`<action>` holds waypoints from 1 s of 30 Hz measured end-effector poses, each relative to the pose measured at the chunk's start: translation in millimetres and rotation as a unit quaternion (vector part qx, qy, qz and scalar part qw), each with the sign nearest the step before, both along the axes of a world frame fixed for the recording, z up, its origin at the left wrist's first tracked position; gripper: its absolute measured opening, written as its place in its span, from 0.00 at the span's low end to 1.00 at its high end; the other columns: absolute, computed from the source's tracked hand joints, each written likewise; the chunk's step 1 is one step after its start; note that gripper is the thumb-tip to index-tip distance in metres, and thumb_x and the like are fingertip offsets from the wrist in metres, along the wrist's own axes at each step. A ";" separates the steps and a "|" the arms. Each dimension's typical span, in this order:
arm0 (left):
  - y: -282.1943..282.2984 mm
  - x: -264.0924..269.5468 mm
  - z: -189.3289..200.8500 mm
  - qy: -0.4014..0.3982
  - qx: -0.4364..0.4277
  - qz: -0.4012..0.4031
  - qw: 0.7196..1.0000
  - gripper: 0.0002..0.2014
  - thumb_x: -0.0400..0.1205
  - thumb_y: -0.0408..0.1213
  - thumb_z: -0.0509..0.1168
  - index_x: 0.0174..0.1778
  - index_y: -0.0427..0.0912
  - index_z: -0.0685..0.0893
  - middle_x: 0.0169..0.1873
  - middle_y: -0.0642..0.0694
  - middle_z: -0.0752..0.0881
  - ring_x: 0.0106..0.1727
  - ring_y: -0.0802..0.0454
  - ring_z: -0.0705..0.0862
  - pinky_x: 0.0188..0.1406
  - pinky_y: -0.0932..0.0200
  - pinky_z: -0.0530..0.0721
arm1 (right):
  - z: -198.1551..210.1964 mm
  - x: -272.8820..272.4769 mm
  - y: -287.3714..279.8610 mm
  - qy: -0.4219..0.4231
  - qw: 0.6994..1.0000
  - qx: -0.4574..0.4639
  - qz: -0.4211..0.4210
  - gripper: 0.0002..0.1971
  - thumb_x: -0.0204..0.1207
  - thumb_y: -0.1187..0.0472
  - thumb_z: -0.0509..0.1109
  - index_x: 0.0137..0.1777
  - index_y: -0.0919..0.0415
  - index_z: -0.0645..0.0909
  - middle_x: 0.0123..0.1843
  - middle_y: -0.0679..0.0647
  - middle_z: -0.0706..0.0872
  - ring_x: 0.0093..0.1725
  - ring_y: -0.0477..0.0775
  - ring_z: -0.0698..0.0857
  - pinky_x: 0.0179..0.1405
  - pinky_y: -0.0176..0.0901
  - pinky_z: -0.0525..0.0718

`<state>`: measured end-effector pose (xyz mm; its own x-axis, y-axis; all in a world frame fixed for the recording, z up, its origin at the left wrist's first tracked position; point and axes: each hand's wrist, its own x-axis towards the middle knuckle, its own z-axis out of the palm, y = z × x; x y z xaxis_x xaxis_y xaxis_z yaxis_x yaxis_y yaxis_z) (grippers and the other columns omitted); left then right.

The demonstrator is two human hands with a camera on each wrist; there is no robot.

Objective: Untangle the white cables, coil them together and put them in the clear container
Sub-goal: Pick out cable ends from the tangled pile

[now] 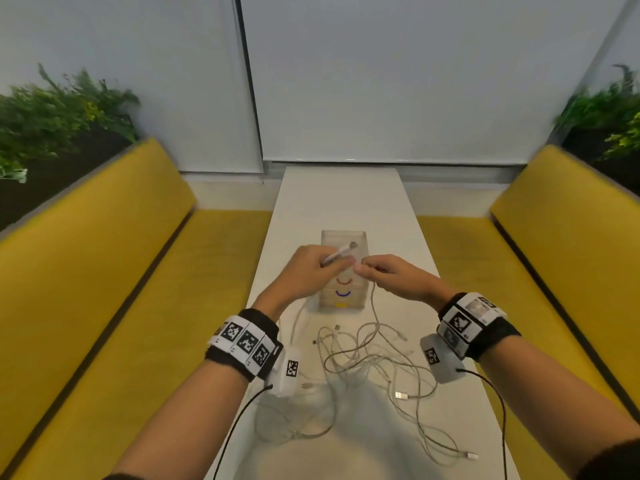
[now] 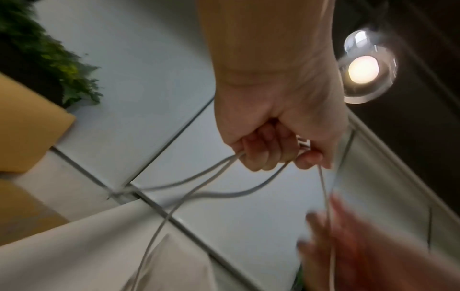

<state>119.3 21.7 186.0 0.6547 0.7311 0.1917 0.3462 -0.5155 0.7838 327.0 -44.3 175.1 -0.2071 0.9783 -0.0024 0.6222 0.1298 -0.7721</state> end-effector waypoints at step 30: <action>-9.9 -69.7 89.5 -0.059 -0.275 -0.239 0.929 0.20 0.88 0.43 0.60 0.55 0.29 0.88 0.22 0.44 0.59 0.19 0.53 0.56 0.16 0.61 0.55 | -29.8 113.9 -19.8 -0.336 0.832 -0.436 -0.069 0.18 0.76 0.66 0.74 0.63 0.49 0.83 0.54 0.57 0.90 0.35 0.47 0.81 0.29 0.33 0.80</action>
